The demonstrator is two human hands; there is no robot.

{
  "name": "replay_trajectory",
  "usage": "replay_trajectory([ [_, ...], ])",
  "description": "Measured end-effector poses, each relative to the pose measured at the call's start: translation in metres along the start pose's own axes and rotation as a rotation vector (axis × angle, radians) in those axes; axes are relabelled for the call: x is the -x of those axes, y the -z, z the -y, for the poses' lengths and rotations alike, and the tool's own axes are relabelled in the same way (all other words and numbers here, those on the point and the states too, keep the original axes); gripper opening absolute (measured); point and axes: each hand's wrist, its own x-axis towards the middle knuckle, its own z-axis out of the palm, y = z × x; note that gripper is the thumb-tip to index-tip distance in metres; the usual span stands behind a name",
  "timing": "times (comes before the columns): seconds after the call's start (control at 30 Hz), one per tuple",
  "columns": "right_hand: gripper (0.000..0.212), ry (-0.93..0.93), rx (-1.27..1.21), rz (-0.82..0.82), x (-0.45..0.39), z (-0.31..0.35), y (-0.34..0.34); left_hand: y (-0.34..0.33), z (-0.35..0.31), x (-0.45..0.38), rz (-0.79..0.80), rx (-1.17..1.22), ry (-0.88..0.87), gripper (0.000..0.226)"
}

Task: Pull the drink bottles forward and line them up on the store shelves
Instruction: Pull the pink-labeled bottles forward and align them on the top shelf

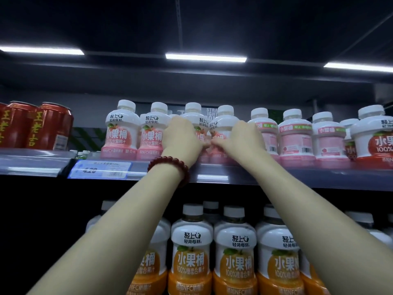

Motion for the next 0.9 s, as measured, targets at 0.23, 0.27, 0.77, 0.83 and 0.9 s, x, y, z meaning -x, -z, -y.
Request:
replay_trajectory([
  [0.23,0.039,-0.006,-0.140,0.088,0.001,-0.011,0.012,0.028,-0.004,0.004,-0.108,0.140,0.006,0.047],
  [0.27,0.047,0.010,-0.110,0.043,0.002,-0.008,0.007,0.014,0.002,0.001,-0.052,0.066,0.012,0.049],
  [0.77,0.031,-0.016,-0.149,0.121,-0.006,-0.013,0.001,0.032,-0.012,0.009,0.058,0.092,0.032,0.050],
  [0.83,0.033,0.011,-0.132,0.099,-0.004,-0.015,0.000,0.034,-0.015,0.012,0.034,0.069,0.011,0.051],
  [0.9,0.037,0.053,-0.109,0.059,-0.001,-0.016,0.001,0.030,-0.015,0.015,-0.032,0.036,0.002,0.039],
])
